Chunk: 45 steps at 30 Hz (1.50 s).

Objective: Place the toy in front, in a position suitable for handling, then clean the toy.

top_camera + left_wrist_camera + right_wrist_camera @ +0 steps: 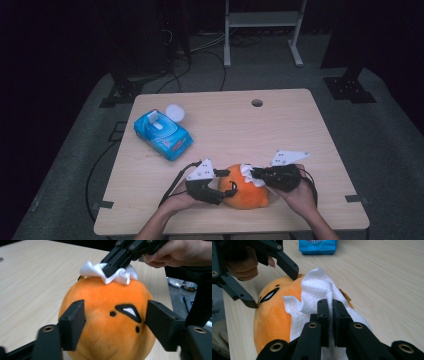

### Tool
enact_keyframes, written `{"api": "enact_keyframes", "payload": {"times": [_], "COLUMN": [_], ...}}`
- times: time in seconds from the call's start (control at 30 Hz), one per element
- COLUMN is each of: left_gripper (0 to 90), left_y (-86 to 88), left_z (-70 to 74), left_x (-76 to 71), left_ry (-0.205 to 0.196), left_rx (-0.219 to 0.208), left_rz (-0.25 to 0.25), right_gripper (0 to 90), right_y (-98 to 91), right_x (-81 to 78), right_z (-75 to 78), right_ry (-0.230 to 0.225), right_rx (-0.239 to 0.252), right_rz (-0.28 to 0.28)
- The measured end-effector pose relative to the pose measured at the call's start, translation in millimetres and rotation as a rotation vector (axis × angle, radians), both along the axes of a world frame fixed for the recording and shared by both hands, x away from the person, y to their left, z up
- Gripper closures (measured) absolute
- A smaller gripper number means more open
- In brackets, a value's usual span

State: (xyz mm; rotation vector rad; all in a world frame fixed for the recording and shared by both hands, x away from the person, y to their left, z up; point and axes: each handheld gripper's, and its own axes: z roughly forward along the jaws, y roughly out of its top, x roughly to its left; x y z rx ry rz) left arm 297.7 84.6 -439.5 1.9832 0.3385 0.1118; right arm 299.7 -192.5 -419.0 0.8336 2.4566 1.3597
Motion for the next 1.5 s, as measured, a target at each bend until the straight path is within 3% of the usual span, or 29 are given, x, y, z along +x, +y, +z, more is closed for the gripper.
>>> {"api": "enact_keyframes", "payload": {"times": [0.07, 0.1, 0.17, 0.27, 0.33, 0.53, 0.63, 0.77, 1.13, 1.27, 1.3, 1.37, 1.43, 1.5], "left_gripper": [37.7, 38.5, 39.4, 39.5, 39.5, 39.3, 39.1, 39.1, 39.1, 39.0, 39.1, 39.1, 39.1, 39.2], "left_y": [-3.7, -5.6, -8.4, -9.9, -9.6, -9.2, -8.3, -6.7, -10.1, -10.2, -10.0, -10.2, -10.1, -11.2], "left_z": [-2.5, -2.8, -1.9, -1.1, -1.7, -3.1, -3.9, -5.1, -4.3, -5.1, -5.2, -5.1, -5.0, -5.0], "left_x": [-1.6, -3.4, -8.0, -11.6, -12.1, -11.3, -9.8, -8.2, -12.8, -12.6, -12.3, -12.5, -13.1, -14.1], "left_ry": [0.001, 0.004, -0.028, -0.052, -0.062, -0.055, -0.043, -0.036, -0.063, -0.062, -0.068, -0.07, -0.076, -0.084], "left_rx": [0.012, 0.018, 0.045, 0.069, 0.076, 0.065, 0.061, 0.054, 0.072, 0.073, 0.075, 0.076, 0.08, 0.084], "left_rz": [0.0, -0.008, -0.028, -0.033, -0.033, -0.029, -0.029, -0.028, -0.032, -0.033, -0.036, -0.037, -0.037, -0.041], "right_gripper": [84.6, 84.6, 84.6, 84.6, 84.5, 84.5, 84.5, 84.5, 84.3, 84.1, 84.0, 84.0, 84.3, 84.6], "right_y": [-0.5, 0.5, 7.2, 12.6, 12.1, -5.0, 0.0, 1.2, 20.7, 23.8, 20.2, 17.1, 5.3, 0.2], "right_x": [0.7, -1.3, -9.4, -11.9, -9.2, 3.2, 3.1, 6.7, 0.0, 6.1, 11.1, 13.0, 18.0, 18.9], "right_z": [0.9, 2.5, 9.6, 10.8, 8.5, 5.0, 4.3, 3.9, 12.5, 9.0, 6.4, 5.2, 2.9, 3.4], "right_ry": [0.003, -0.02, -0.063, -0.076, -0.062, -0.02, -0.028, -0.019, -0.05, -0.021, 0.004, -0.001, 0.002, 0.014], "right_rx": [0.006, 0.004, 0.016, 0.004, 0.001, 0.024, 0.004, 0.014, 0.027, 0.028, 0.031, 0.025, 0.004, 0.017], "right_rz": [-0.004, -0.01, 0.008, 0.025, 0.024, -0.046, -0.044, -0.04, 0.015, 0.021, 0.011, -0.001, -0.059, -0.071]}}
